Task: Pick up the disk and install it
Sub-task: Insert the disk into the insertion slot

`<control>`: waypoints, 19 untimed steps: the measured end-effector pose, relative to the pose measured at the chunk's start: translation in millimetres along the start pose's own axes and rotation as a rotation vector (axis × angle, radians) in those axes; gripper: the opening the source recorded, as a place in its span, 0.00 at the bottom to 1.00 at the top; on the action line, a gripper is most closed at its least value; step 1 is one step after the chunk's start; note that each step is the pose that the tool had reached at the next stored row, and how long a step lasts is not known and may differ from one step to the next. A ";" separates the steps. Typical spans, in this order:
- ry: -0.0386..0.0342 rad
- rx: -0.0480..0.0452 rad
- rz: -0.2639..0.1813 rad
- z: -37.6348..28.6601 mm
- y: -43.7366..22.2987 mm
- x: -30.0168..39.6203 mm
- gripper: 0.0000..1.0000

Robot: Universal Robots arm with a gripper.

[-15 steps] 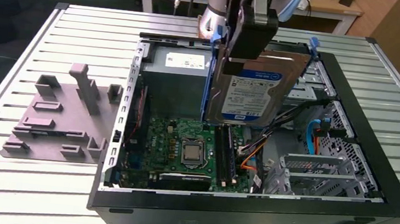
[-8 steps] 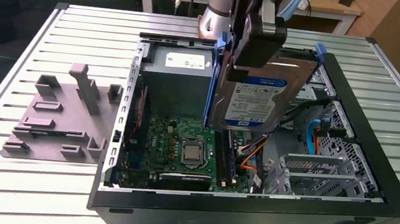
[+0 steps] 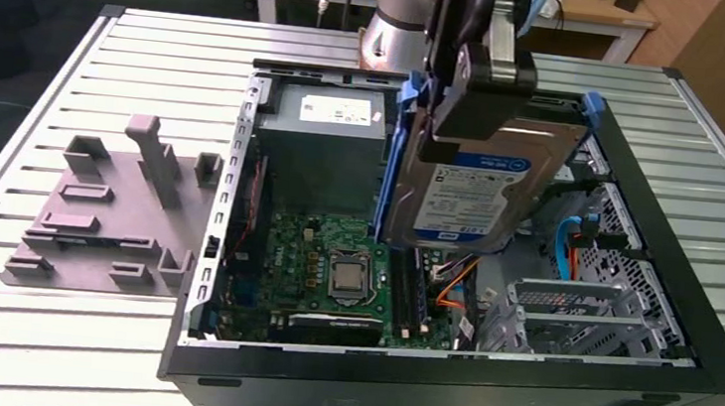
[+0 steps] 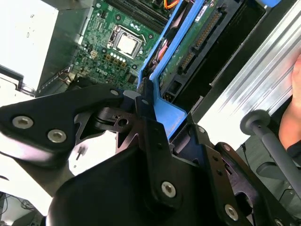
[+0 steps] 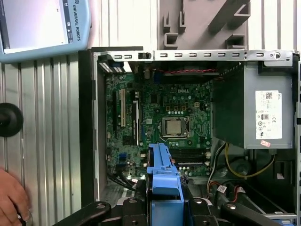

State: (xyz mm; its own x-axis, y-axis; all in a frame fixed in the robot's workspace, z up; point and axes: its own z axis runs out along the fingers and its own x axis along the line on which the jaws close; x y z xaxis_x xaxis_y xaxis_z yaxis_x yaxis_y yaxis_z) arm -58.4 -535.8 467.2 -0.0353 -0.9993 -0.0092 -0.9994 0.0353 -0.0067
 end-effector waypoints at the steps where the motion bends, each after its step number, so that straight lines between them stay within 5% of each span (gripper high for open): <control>1: 0.0001 0.0000 0.000 0.1 -1.2 0.4 0.36; 19: -0.0001 0.0000 0.000 1.1 -10.9 19.1 0.36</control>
State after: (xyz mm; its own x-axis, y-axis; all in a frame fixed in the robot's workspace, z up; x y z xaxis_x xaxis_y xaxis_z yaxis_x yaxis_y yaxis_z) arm -48.1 -555.3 465.9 -0.0353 -0.9993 -0.0093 -0.9994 0.0353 -0.0067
